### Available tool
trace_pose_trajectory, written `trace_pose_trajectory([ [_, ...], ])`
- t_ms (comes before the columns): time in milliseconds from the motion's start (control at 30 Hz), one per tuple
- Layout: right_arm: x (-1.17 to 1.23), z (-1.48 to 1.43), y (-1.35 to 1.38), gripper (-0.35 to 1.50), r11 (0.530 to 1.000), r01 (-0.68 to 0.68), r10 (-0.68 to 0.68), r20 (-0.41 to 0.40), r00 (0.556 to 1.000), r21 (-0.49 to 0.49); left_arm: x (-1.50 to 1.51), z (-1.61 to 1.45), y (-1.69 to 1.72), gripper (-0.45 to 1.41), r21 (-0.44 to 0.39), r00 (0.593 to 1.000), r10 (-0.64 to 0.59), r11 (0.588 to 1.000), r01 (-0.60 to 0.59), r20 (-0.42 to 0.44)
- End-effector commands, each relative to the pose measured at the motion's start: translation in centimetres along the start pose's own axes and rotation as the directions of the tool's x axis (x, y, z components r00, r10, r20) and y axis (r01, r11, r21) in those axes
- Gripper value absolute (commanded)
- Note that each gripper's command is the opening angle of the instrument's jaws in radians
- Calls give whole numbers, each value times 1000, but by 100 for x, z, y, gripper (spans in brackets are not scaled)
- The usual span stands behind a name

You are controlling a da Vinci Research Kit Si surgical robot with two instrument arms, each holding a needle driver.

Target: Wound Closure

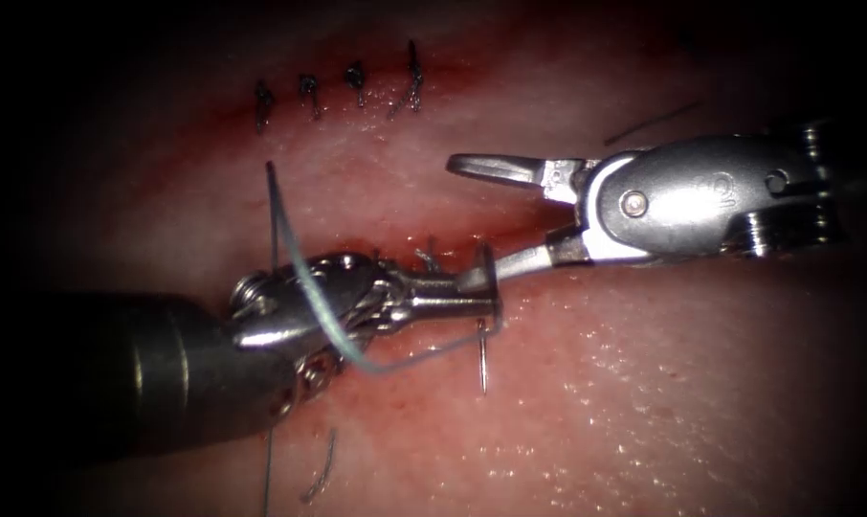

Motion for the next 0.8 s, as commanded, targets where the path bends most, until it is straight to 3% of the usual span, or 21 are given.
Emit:
trace_pose_trajectory([
  [33, -4, 14, -6, 101, 1000, -1, 1, -29, 1000, 2, -7, 7, -2, -45, -24, 1000, -14, 1000, 14, -2],
  [133, -2, 18, -9, 100, 1000, 7, -6, -51, 999, 12, -9, 6, 0, -45, -50, 1000, -24, 998, 24, 0],
  [533, -4, 14, -8, 61, 1000, 25, -24, -59, 998, 17, -9, 0, 3, -45, -86, 999, -41, 995, 41, 8],
  [633, -3, 13, -9, 32, 1000, 25, -24, -60, 998, 18, -9, 0, 3, -45, -85, 999, -41, 995, 41, 8],
  [667, -3, 12, -9, -10, 999, 26, -24, -61, 998, 19, -9, 0, 3, -45, -83, 999, -41, 996, 41, 6],
  [700, -3, 9, -11, -35, 999, 27, -25, -64, 998, 25, -9, 0, 3, -45, -74, 999, -42, 996, 42, 3],
  [800, -2, 7, -11, -35, 1000, 29, -29, -46, 999, 0, -9, 0, 3, -45, -64, 999, -48, 997, 48, -4],
])
